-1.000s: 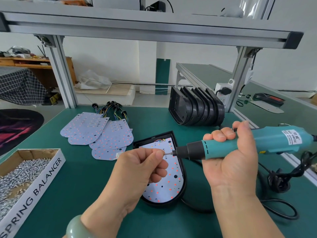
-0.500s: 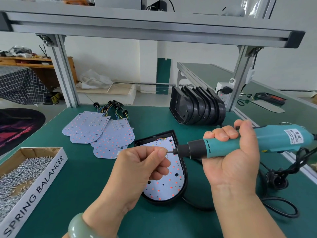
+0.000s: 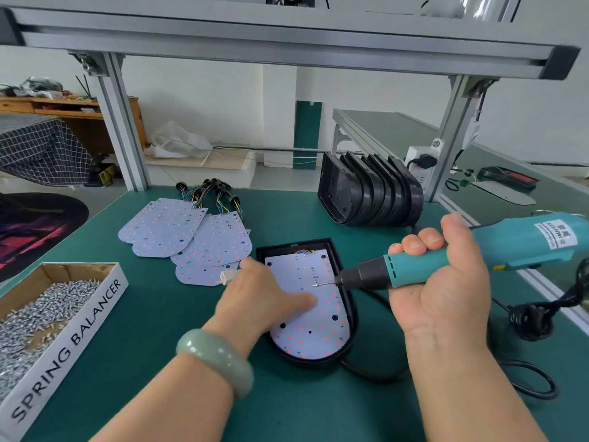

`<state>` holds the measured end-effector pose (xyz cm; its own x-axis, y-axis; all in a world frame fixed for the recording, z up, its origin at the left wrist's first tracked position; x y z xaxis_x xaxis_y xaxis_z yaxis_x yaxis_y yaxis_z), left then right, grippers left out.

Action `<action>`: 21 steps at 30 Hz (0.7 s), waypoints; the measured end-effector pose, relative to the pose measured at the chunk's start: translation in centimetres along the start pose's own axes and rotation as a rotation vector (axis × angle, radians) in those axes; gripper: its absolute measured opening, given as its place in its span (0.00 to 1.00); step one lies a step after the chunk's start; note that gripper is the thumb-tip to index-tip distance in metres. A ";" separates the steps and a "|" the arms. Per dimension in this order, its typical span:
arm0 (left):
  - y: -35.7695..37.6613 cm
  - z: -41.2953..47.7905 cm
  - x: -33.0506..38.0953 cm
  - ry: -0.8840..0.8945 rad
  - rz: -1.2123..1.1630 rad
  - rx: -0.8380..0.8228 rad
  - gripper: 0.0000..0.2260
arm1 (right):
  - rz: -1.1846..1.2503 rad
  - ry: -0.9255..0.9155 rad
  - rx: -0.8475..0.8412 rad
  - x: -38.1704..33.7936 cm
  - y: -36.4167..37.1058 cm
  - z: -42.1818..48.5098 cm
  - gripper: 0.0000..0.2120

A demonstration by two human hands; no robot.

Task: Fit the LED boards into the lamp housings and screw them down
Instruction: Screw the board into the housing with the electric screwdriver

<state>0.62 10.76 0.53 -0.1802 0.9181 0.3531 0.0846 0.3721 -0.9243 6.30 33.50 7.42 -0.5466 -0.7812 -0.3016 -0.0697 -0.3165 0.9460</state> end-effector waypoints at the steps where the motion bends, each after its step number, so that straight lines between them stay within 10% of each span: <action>1: 0.2 0.3 0.7 0.001 -0.001 -0.024 0.33 | -0.020 0.008 -0.001 0.0 -0.1 0.1 0.10; 21: 0.2 1.3 2.2 -0.003 0.111 -0.028 0.38 | -0.362 0.007 -0.210 1.8 1.4 -0.6 0.09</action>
<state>-1.02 12.73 0.94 -0.1710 0.9534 0.2487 0.1315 0.2723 -0.9532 5.68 31.35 8.14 -0.5120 -0.6026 -0.6122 -0.0842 -0.6740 0.7339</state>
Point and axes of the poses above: each hand's wrist, its own z-axis towards the middle knuckle, its own y-axis out of the palm, x = y × z, the point moved 9 cm from there along z, towards the middle knuckle, and after that the axes turned 15 degrees about z, right-handed, at the moved point
